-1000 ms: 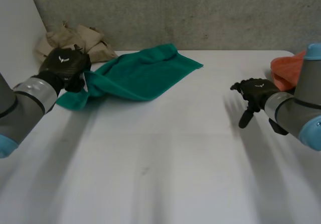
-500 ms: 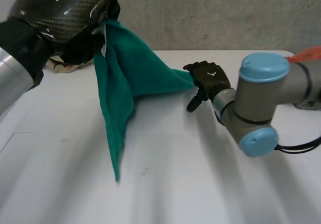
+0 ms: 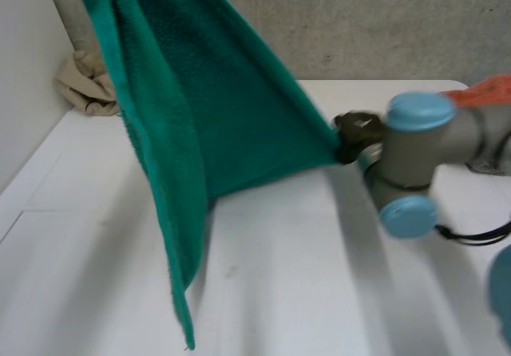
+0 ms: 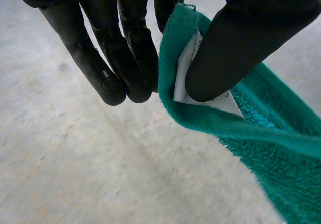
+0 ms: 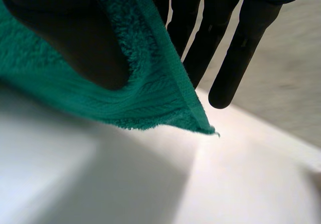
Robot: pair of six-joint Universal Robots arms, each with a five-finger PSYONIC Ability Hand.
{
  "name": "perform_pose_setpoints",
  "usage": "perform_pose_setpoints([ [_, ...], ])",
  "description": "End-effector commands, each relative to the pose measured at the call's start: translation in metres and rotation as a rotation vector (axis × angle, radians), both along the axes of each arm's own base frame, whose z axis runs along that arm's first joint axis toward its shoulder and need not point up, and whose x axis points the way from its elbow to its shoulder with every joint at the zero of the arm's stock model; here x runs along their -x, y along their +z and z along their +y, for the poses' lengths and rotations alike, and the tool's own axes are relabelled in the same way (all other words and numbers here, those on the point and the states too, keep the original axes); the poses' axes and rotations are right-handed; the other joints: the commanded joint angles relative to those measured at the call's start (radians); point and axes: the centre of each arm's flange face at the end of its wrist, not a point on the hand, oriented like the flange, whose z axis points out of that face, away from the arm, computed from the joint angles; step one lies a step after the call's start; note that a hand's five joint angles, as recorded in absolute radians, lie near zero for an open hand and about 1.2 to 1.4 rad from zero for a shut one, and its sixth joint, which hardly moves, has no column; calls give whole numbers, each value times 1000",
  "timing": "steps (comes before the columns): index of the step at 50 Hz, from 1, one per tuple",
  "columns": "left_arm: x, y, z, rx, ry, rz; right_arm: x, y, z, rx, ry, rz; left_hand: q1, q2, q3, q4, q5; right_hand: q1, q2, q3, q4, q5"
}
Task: Fold the laundry.
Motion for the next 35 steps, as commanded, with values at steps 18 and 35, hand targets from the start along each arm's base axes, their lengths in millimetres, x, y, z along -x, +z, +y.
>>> perform_pose_setpoints([
  [18, -61, -203, -172, -742, 241, -274, 148, 151, 33, -67, 124, 438, 254, 197, 206, 197, 216, 260, 224, 215, 204, 243],
  [35, -7, -80, -278, -18, 340, -46, 108, 209, -77, 620, -129, 359, 254, 197, 206, 197, 216, 260, 224, 215, 204, 243],
])
